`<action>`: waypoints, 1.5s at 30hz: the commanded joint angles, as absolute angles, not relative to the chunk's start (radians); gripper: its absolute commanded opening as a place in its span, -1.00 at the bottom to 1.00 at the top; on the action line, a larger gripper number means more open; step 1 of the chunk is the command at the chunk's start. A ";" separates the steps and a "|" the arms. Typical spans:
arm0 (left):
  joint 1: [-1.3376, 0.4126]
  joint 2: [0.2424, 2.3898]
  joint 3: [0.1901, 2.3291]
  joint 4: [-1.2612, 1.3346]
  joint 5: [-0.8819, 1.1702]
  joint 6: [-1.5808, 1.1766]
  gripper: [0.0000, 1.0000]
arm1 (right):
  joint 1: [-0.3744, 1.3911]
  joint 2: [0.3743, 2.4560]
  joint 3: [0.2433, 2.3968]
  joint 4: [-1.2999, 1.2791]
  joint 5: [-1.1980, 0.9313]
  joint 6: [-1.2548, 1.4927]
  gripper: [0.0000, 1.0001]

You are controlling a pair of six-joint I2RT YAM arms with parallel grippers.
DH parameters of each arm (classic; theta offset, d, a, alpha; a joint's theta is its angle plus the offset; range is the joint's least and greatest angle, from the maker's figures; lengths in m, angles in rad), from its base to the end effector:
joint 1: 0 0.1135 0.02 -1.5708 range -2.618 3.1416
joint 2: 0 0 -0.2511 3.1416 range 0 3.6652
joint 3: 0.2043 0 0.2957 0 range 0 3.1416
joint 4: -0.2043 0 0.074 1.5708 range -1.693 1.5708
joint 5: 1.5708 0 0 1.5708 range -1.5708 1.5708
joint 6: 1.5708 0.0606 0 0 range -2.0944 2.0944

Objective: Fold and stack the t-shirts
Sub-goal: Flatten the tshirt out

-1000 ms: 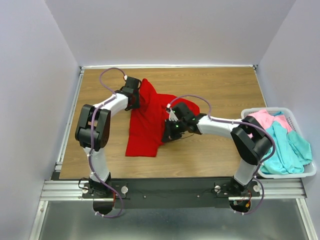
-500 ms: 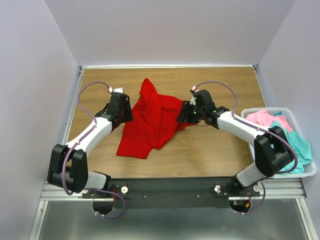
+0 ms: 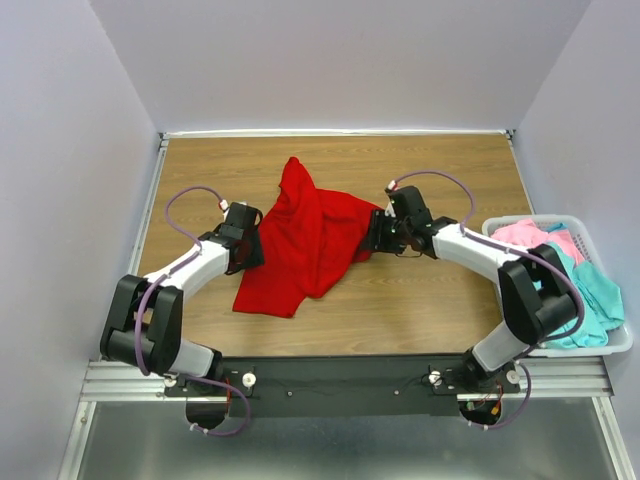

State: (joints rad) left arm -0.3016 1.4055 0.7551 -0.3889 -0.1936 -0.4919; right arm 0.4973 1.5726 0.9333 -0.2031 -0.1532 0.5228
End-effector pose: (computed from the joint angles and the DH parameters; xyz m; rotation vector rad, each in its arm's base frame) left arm 0.3024 -0.0819 0.1185 -0.3128 2.5606 -0.0403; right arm 0.3276 0.1883 0.1401 -0.0413 2.5051 0.6338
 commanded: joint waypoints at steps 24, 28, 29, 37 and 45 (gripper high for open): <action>-0.348 1.416 0.747 -0.410 -0.083 -0.566 0.17 | 0.390 1.867 1.197 -0.117 -0.120 0.459 0.17; -0.388 1.425 0.756 -0.397 -0.069 -0.594 0.17 | 0.388 1.757 1.098 -0.115 -0.051 0.446 0.18; -0.394 1.434 0.758 -0.397 -0.072 -0.595 0.17 | 0.390 1.741 1.086 -0.117 -0.043 0.442 0.18; -0.428 1.502 0.781 -0.417 -0.104 -0.603 0.09 | 0.390 1.655 0.996 -0.115 -0.035 0.445 0.18; -0.466 1.532 0.792 -0.466 -0.149 -0.597 -0.35 | 0.390 1.628 0.954 -0.114 -0.048 0.448 0.18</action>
